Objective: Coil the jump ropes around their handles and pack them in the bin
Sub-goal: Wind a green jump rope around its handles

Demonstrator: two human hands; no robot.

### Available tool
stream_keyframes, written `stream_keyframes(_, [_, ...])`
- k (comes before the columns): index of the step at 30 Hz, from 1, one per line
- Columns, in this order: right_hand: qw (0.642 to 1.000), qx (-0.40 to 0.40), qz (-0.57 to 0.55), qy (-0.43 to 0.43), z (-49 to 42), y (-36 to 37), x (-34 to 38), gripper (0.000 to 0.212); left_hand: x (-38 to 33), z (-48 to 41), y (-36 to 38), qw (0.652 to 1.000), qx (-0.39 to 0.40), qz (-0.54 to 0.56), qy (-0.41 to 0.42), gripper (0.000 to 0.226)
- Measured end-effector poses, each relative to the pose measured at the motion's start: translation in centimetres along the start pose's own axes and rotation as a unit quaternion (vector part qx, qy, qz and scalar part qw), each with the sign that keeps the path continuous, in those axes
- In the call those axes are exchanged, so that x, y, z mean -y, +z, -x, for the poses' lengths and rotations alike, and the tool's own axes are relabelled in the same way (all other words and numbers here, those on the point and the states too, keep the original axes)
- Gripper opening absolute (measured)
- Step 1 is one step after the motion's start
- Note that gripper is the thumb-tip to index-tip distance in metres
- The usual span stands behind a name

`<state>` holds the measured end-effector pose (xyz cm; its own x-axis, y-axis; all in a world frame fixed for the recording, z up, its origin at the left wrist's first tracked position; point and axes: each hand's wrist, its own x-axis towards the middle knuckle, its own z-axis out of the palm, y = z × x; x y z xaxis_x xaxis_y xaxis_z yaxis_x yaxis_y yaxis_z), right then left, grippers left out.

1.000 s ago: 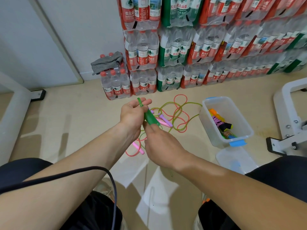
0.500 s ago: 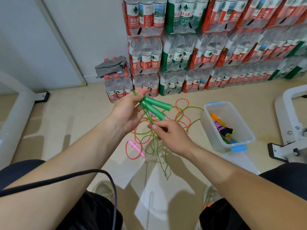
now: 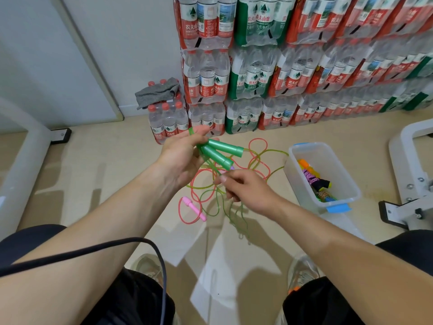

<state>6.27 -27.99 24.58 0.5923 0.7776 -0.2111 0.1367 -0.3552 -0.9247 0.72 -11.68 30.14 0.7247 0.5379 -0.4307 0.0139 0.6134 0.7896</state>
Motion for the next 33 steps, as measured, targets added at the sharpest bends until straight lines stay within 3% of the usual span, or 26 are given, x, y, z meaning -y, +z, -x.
stream_keyframes(2, [0.996,0.012,-0.071,0.045,-0.3,-1.4,0.0,0.025,0.0,0.4,0.1,0.999,0.041,0.006,-0.014,0.029])
stream_keyframes(8, [0.986,-0.054,-0.145,0.063,-0.7,-4.1,1.0,0.017,0.4,1.3,0.0,0.977,0.204,-0.052,-0.030,0.033])
stream_keyframes(12, [0.974,-0.081,-0.201,0.064,-0.8,-4.9,1.6,0.016,1.3,1.2,0.3,0.974,0.196,-0.115,0.003,0.042])
stream_keyframes(17, [0.983,-0.111,-0.135,0.051,-0.9,-4.5,1.3,0.010,1.8,1.2,0.1,0.968,0.215,-0.125,-0.031,0.044])
stream_keyframes(21, [0.982,-0.146,-0.114,0.048,-0.9,-4.5,1.4,0.015,2.3,1.2,0.3,0.961,0.213,-0.177,0.002,0.044])
stream_keyframes(25, [0.984,-0.124,-0.116,0.050,-0.8,-4.6,2.4,0.023,2.6,1.2,0.4,0.958,0.226,-0.177,-0.011,0.043])
stream_keyframes(33, [0.993,-0.034,-0.069,0.093,-0.4,-6.2,3.7,0.016,2.6,0.9,-0.3,0.940,0.275,-0.197,-0.048,0.044])
